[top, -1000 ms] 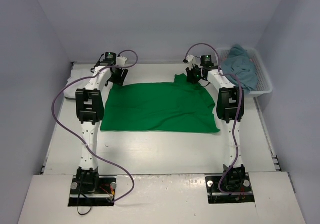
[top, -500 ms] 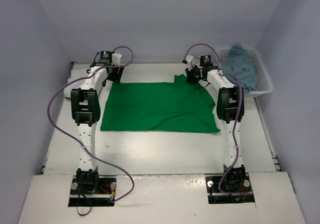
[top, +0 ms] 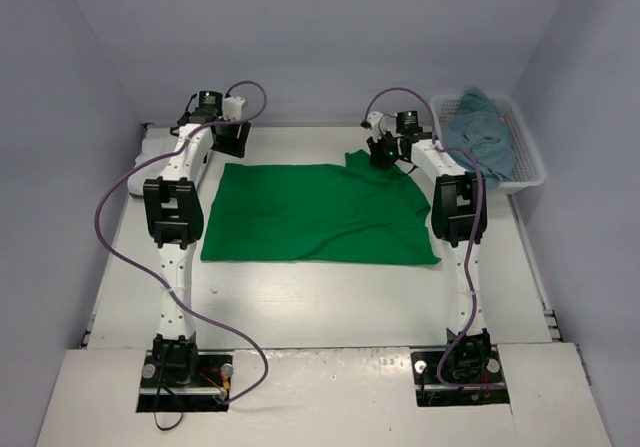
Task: Fold and stack the t-shirts
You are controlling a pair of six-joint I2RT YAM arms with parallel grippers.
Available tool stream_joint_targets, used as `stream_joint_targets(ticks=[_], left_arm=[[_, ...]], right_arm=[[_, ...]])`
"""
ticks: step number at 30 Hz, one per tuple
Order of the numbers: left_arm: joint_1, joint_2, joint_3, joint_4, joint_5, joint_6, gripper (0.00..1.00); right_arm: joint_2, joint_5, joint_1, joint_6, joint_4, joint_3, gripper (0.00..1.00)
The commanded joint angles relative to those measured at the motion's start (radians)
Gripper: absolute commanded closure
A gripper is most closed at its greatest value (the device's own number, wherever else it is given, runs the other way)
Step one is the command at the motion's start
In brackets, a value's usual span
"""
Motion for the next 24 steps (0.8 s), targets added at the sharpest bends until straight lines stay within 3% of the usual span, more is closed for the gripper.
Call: stream_joint_targets(ticks=[1, 14, 17, 24], left_arm=[[0.010, 0.025, 0.076, -0.077, 0.024, 0.006, 0.41], [0.011, 0.085, 0.106, -0.116, 0.006, 0.032, 0.41], [0.010, 0.088, 0.098, -0.117, 0.013, 0.035, 0.45], [0.011, 0.087, 0.058, -0.104, 0.033, 0.041, 0.83]], right_arm=[[-0.061, 0.008, 0.010, -0.009, -0.050, -0.031, 1.00], [-0.056, 0.008, 0.009, -0.011, -0.037, -0.042, 1.00], [-0.058, 0.009, 0.010, -0.011, -0.036, -0.044, 1.00], [-0.056, 0.009, 0.012, -0.012, -0.034, -0.051, 1.00]])
